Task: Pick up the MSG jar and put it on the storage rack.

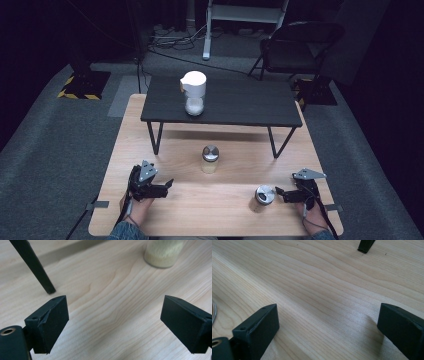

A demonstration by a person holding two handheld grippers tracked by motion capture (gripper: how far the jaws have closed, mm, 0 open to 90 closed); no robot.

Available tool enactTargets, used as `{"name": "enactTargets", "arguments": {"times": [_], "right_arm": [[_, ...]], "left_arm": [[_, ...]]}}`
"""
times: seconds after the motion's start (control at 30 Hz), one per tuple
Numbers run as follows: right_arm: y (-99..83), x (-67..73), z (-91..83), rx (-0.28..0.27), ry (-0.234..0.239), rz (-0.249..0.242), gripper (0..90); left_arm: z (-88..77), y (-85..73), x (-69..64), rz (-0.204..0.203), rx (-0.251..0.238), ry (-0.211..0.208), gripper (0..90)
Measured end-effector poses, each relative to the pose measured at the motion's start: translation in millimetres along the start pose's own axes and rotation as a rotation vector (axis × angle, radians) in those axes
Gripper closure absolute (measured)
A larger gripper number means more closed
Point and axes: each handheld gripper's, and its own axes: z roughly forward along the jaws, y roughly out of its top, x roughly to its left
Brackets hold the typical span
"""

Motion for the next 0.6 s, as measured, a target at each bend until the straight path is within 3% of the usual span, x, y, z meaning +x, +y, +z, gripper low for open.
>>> {"name": "enactTargets", "arguments": {"times": [0.3, 0.4, 0.6], "right_arm": [[0.0, 0.0, 0.0, 0.0, 0.0, 0.0, 3.8], [0.0, 0.0, 0.0, 0.0, 0.0, 0.0, 3.8], [0.0, 0.0, 0.0, 0.0, 0.0, 0.0, 3.8]], "left_arm": [[13.2, 4.4, 1.0, -0.015, 0.093, -0.016, 7.5], [19.9, 7.9, 5.3, -0.028, 0.15, -0.03, 7.2], [21.1, 4.9, 5.9, -0.016, 0.14, -0.031, 4.2]]}}
